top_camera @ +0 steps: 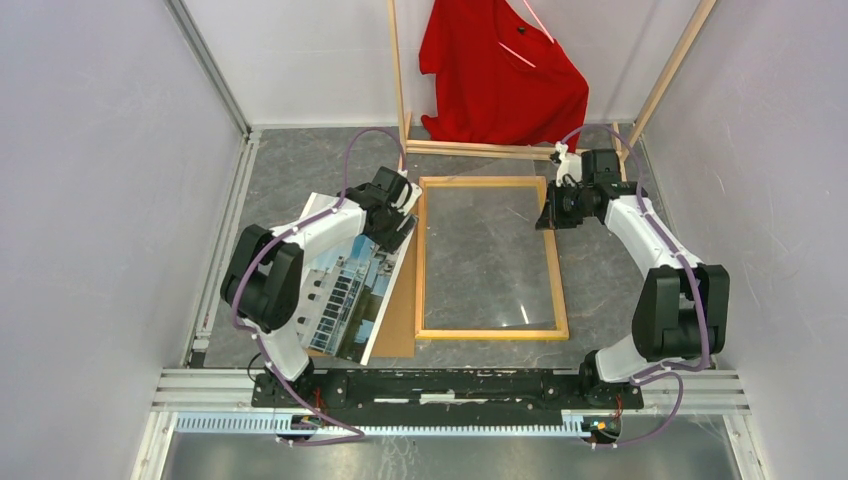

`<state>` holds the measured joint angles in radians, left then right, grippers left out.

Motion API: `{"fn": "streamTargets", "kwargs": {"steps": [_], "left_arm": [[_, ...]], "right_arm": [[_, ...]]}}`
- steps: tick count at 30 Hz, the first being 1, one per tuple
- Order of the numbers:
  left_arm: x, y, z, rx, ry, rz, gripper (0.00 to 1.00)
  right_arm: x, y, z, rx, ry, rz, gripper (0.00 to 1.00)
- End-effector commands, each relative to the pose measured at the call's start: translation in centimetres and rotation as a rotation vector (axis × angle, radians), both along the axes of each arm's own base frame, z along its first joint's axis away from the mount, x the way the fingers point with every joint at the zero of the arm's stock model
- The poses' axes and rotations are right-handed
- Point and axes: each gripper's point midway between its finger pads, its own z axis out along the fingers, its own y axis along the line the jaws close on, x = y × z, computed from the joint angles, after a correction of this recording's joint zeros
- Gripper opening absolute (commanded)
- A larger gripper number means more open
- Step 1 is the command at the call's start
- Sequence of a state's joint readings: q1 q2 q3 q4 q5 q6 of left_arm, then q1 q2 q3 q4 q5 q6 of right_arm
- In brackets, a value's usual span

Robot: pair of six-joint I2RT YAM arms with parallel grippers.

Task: Put the photo into the frame
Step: Adjust the photo frame item on the photo frame.

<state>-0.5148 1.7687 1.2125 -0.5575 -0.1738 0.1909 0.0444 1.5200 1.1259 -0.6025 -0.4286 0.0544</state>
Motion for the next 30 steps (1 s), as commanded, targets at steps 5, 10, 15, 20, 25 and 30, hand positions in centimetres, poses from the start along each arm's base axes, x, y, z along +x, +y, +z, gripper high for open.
{"fn": "streamTargets", "kwargs": {"steps": [5,10,15,20,25,30], "left_arm": [[0.4,-1.4,2.5,-0.035,-0.052,-0.010,0.82],[0.1,-2.8,2.0,-0.048,-0.044,-0.033,0.82],[0.5,-4.2,1.6,-0.077,-0.056,-0.049,0.82],[1.0,-5.1,0.9,-0.076,-0.056,-0.057,0.82],[1.3,-5.1,0.4,-0.063,-0.062,-0.055,0.82],[1.3,-5.0,-0.2,-0.052,-0.062,-0.061,0.82]], "right_arm": [[0.2,0.1,-0.2,0.009,-0.025,0.013,0.04],[-0.2,-0.2,-0.8,0.023,0.000,-0.019,0.03],[-0.9,-0.2,-1.0,0.134,0.034,-0.066,0.03],[-1.7,-0.5,-2.2,0.149,0.072,-0.087,0.04],[-2.2,-0.6,-3.0,0.148,0.090,-0.093,0.03],[-1.9,-0.2,-3.0,0.174,0.089,-0.085,0.04]]}}
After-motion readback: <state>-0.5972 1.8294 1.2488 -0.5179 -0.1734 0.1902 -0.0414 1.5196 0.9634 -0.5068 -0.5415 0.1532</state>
